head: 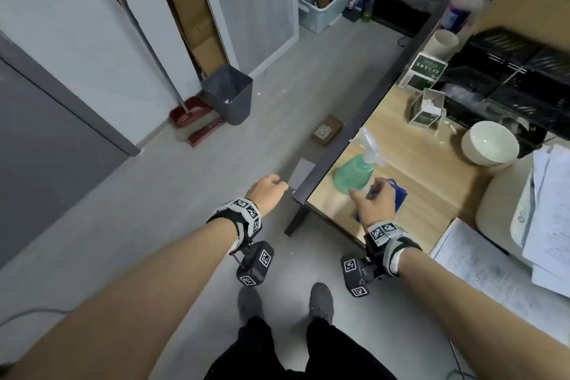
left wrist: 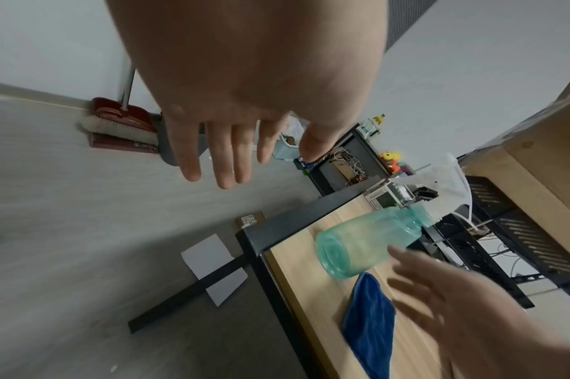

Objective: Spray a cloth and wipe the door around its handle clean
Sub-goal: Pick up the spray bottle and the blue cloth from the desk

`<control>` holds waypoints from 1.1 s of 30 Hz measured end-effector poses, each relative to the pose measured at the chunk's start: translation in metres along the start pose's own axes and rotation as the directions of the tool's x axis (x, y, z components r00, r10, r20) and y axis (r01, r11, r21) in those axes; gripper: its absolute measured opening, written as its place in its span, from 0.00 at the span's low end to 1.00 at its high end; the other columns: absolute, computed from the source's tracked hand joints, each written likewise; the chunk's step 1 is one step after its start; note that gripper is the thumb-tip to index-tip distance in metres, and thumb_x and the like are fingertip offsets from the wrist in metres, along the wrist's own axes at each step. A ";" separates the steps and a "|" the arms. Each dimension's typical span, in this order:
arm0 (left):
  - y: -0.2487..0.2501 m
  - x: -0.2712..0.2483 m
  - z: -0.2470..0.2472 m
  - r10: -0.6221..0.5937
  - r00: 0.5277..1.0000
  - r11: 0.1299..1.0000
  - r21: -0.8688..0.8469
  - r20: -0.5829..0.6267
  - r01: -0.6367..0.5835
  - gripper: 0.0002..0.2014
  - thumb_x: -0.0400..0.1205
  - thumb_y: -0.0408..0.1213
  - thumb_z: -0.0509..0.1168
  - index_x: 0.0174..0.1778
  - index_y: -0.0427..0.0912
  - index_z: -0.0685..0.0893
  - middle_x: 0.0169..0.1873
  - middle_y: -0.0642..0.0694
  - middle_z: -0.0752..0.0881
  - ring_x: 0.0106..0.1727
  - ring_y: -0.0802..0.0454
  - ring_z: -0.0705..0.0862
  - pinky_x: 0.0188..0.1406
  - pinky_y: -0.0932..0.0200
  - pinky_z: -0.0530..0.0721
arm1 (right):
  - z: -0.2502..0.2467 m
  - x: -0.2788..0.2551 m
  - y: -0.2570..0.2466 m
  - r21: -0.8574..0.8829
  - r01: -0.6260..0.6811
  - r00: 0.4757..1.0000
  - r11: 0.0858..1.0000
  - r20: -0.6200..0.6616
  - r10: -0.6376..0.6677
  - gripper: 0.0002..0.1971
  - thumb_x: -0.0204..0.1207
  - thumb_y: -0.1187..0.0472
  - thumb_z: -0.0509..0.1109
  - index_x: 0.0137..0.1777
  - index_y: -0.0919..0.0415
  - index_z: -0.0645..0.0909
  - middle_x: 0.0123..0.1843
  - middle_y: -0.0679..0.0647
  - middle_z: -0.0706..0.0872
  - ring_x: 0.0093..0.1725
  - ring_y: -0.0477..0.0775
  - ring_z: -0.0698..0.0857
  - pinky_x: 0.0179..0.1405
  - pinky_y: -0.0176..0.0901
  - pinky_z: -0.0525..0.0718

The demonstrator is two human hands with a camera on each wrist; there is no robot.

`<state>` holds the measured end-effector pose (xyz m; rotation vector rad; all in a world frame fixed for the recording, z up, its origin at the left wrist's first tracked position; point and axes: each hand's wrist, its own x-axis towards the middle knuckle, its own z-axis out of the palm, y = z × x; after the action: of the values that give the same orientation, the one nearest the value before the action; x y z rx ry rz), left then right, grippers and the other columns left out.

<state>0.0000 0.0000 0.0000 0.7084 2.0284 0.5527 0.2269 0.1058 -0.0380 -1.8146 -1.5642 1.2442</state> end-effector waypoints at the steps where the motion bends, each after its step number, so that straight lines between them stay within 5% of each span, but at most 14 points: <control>1: 0.004 -0.002 0.006 -0.007 1.000 1.000 -0.002 0.004 0.007 0.26 0.82 0.48 0.60 0.76 0.44 0.76 0.75 0.43 0.78 0.76 0.42 0.75 0.76 0.51 0.71 | -0.003 0.008 -0.006 -0.012 0.061 0.998 0.998 -0.021 -0.061 0.39 0.71 0.49 0.82 0.77 0.62 0.71 0.65 0.55 0.77 0.58 0.56 0.80 0.63 0.54 0.82; 7: 0.010 -0.016 0.022 -0.052 0.999 0.998 -0.020 -0.006 0.052 0.26 0.82 0.48 0.61 0.77 0.44 0.75 0.75 0.45 0.79 0.76 0.45 0.75 0.78 0.51 0.70 | 0.000 0.045 -0.041 -0.018 0.287 0.958 0.958 0.029 -0.286 0.23 0.77 0.48 0.77 0.65 0.62 0.80 0.58 0.55 0.79 0.59 0.56 0.77 0.59 0.43 0.72; 11: 0.008 -0.017 0.020 -0.090 0.995 0.996 -0.023 -0.042 0.089 0.32 0.74 0.54 0.59 0.74 0.45 0.78 0.73 0.46 0.81 0.75 0.45 0.76 0.77 0.51 0.70 | -0.002 0.068 -0.030 0.066 0.291 0.953 0.954 0.065 -0.296 0.23 0.76 0.36 0.70 0.60 0.52 0.84 0.54 0.54 0.88 0.58 0.61 0.85 0.63 0.60 0.83; 16: 0.023 -0.006 0.040 -0.098 0.995 0.995 0.020 -0.024 0.098 0.32 0.72 0.55 0.59 0.70 0.45 0.82 0.69 0.46 0.84 0.72 0.45 0.79 0.75 0.50 0.74 | -0.039 0.085 -0.037 0.074 0.391 0.918 0.917 0.046 -0.395 0.25 0.76 0.37 0.68 0.64 0.52 0.84 0.57 0.51 0.89 0.61 0.60 0.85 0.67 0.60 0.82; 22: 0.077 0.020 0.117 0.003 0.996 0.996 0.084 0.090 -0.011 0.21 0.76 0.43 0.71 0.66 0.46 0.84 0.63 0.46 0.87 0.66 0.45 0.83 0.70 0.51 0.79 | -0.088 0.114 -0.026 0.050 0.387 0.921 0.921 -0.059 -0.384 0.19 0.74 0.32 0.70 0.62 0.36 0.82 0.58 0.53 0.88 0.64 0.59 0.84 0.68 0.63 0.82; 26: 0.103 0.029 0.180 0.056 0.987 0.954 0.284 0.152 -0.098 0.26 0.69 0.57 0.70 0.62 0.53 0.81 0.57 0.51 0.88 0.53 0.44 0.87 0.55 0.49 0.86 | -0.106 0.126 -0.011 0.022 0.386 0.919 0.922 -0.095 -0.382 0.17 0.72 0.30 0.70 0.56 0.35 0.82 0.55 0.58 0.88 0.59 0.62 0.85 0.64 0.66 0.83; 31: 0.107 0.028 0.216 0.113 0.992 0.889 0.441 0.054 -0.125 0.14 0.78 0.43 0.70 0.57 0.46 0.81 0.48 0.45 0.85 0.42 0.42 0.79 0.38 0.54 0.75 | -0.116 0.129 0.002 0.033 0.426 0.902 0.904 -0.086 -0.422 0.20 0.75 0.34 0.71 0.64 0.39 0.83 0.59 0.45 0.90 0.63 0.59 0.85 0.67 0.64 0.82; 33: 0.096 0.034 0.216 0.083 0.996 0.904 0.418 0.045 -0.095 0.06 0.76 0.41 0.68 0.45 0.44 0.84 0.39 0.45 0.85 0.38 0.41 0.82 0.32 0.56 0.76 | -0.118 0.129 0.004 0.036 0.429 0.901 0.903 -0.086 -0.425 0.21 0.76 0.35 0.71 0.65 0.43 0.85 0.59 0.45 0.90 0.63 0.59 0.86 0.67 0.64 0.83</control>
<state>0.1959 0.1174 -0.0697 1.0624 2.1203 0.1497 0.3218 0.2522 -0.0264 -1.3634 -1.7450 0.9849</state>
